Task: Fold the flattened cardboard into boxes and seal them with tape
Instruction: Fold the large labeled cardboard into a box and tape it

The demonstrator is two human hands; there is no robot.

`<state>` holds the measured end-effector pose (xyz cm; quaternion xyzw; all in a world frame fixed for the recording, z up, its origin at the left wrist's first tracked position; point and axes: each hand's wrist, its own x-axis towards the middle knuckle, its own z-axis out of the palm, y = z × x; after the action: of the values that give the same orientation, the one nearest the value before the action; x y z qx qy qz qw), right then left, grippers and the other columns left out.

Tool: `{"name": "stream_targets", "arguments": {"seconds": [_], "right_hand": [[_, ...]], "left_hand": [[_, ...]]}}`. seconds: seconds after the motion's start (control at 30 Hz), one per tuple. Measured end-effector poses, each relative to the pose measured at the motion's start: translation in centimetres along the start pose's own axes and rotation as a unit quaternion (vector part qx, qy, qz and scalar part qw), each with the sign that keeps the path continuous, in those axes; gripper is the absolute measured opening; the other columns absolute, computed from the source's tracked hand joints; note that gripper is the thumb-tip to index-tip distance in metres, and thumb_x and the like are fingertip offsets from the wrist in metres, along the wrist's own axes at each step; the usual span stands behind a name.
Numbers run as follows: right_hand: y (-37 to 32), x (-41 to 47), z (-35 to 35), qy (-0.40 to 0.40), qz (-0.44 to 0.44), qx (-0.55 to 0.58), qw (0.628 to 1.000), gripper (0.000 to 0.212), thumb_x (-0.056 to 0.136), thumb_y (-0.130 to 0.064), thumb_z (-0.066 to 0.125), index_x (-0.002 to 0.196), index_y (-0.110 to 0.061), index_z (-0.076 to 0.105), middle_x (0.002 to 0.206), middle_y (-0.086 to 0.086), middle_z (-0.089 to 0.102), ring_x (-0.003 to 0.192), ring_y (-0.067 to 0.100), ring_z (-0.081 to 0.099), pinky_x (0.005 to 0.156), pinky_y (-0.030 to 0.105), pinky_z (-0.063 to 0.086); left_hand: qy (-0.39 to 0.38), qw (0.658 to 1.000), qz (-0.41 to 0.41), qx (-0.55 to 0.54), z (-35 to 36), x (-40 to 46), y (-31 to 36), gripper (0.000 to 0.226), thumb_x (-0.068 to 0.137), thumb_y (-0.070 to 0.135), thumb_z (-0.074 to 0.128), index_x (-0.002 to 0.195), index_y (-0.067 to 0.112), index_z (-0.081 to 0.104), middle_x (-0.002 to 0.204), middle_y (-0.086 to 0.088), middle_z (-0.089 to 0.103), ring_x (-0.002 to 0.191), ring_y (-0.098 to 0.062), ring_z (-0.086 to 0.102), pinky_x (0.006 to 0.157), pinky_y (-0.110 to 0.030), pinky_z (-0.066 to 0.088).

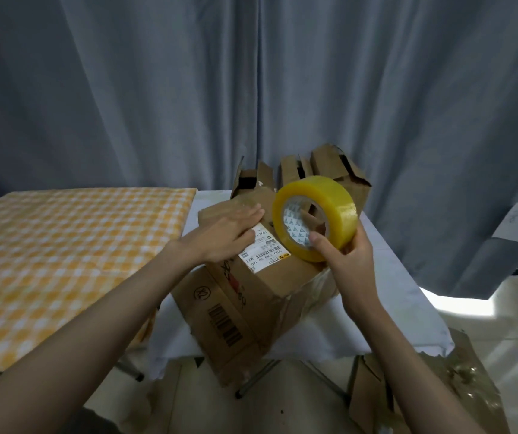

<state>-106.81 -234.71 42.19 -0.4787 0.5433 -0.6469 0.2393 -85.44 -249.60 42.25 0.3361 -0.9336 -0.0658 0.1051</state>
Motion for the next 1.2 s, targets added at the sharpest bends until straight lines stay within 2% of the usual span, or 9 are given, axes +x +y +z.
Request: {"name": "stream_targets", "arguments": {"seconds": [0.17,0.3,0.4,0.47,0.6,0.73,0.93,1.07,1.2], "right_hand": [[1.3,0.3,2.0,0.031,0.008,0.024,0.999,0.041,0.083,-0.042,0.077,0.116,-0.041,0.051,0.112,-0.008,0.064,0.105,0.01,0.063,0.08,0.025,0.055],[1.2,1.4,3.1,0.003,0.009,0.014,1.0,0.039,0.079,-0.045,0.079,0.105,-0.048,0.049,0.109,-0.016,0.062,0.102,0.005,0.062,0.085,0.033,0.056],[1.3,2.1,3.4,-0.022,0.021,-0.011,0.999,0.048,0.077,-0.044,0.08,0.111,-0.048,0.047,0.111,-0.017,0.061,0.104,0.005,0.062,0.089,0.04,0.058],[1.3,2.2,3.0,-0.033,0.035,-0.03,0.998,0.06,0.072,-0.052,0.08,0.122,-0.041,0.047,0.118,-0.01,0.061,0.11,0.012,0.06,0.092,0.044,0.057],[-0.4,2.1,1.3,-0.046,0.018,-0.028,0.998,0.056,0.076,-0.031,0.085,0.124,-0.023,0.057,0.113,-0.003,0.067,0.103,0.012,0.065,0.088,0.041,0.059],[-2.1,1.6,-1.1,-0.03,0.007,-0.045,0.999,0.042,0.072,-0.026,0.086,0.108,-0.021,0.066,0.097,-0.002,0.072,0.089,0.013,0.07,0.077,0.038,0.061],[-3.3,-1.0,-6.2,0.02,0.015,-0.11,0.994,0.021,0.066,-0.019,0.084,0.08,-0.018,0.067,0.067,-0.009,0.067,0.062,0.005,0.063,0.054,0.025,0.047],[-3.4,-2.9,-6.9,0.009,0.005,-0.201,0.98,0.024,0.066,-0.025,0.081,0.082,-0.022,0.064,0.075,-0.008,0.065,0.07,0.007,0.063,0.055,0.025,0.046],[-3.7,-3.7,-6.3,0.003,-0.019,-0.262,0.965,0.034,0.071,-0.023,0.084,0.094,-0.03,0.059,0.08,-0.017,0.058,0.073,-0.001,0.055,0.058,0.012,0.035]], "left_hand": [[0.019,1.0,-0.012,-0.021,1.5,0.2,0.1,0.072,0.093,0.059,0.018,0.158,0.027,0.02,0.165,0.006,0.014,0.151,-0.007,0.012,0.124,-0.039,0.011],[0.014,1.0,-0.005,0.027,0.7,1.4,-1.4,0.063,0.095,0.054,0.021,0.155,0.034,0.025,0.162,0.005,0.026,0.147,-0.013,0.025,0.12,-0.045,0.021],[0.053,0.995,0.036,0.074,-0.4,1.9,-1.0,0.051,0.096,0.043,0.028,0.14,0.026,0.048,0.146,0.001,0.049,0.13,-0.017,0.045,0.109,-0.036,0.035],[0.052,0.997,0.056,0.025,-0.4,1.6,-0.4,0.044,0.097,0.034,0.034,0.136,0.019,0.047,0.138,-0.005,0.054,0.121,-0.019,0.05,0.103,-0.028,0.033],[-0.004,0.999,0.028,-0.018,0.0,1.2,-0.4,0.056,0.097,0.038,0.027,0.15,0.021,0.033,0.156,-0.004,0.035,0.14,-0.018,0.033,0.116,-0.029,0.018],[-0.086,0.996,-0.031,0.017,-0.1,1.0,-0.5,0.053,0.102,0.041,0.018,0.149,0.043,-0.007,0.166,0.005,-0.004,0.152,-0.01,-0.001,0.124,-0.044,0.0],[-0.097,0.994,-0.036,0.02,-1.0,1.1,0.5,0.053,0.108,0.028,0.02,0.156,0.041,0.001,0.166,0.005,-0.008,0.152,-0.01,-0.002,0.122,-0.04,-0.004],[-0.1,0.994,-0.034,0.026,-0.7,1.1,0.3,0.055,0.104,0.036,0.016,0.156,0.041,0.001,0.166,0.005,-0.008,0.152,-0.01,-0.003,0.122,-0.041,-0.006],[-0.109,0.993,-0.039,0.023,-0.9,0.9,0.4,0.062,0.094,0.044,0.012,0.156,0.041,0.0,0.165,0.005,-0.008,0.152,-0.01,-0.003,0.123,-0.042,-0.006]]}}
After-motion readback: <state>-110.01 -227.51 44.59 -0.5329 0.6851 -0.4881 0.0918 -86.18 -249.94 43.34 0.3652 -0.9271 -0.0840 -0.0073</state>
